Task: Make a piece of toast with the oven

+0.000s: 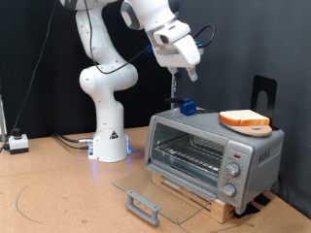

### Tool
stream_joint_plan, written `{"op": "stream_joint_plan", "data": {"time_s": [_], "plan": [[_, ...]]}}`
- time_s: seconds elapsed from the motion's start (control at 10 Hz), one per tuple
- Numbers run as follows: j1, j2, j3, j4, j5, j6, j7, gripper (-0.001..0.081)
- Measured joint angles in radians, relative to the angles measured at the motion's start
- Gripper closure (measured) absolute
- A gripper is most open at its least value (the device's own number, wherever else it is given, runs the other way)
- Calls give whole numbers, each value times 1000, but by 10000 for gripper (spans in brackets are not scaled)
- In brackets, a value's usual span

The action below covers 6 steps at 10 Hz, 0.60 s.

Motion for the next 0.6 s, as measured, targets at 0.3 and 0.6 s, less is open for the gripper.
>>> {"op": "stream_joint_plan", "data": {"time_s": [0.3, 0.6], "plan": [[0, -92, 46, -26, 4, -103, 85, -3], [6, -160, 60, -58, 11, -147, 86, -3]]}}
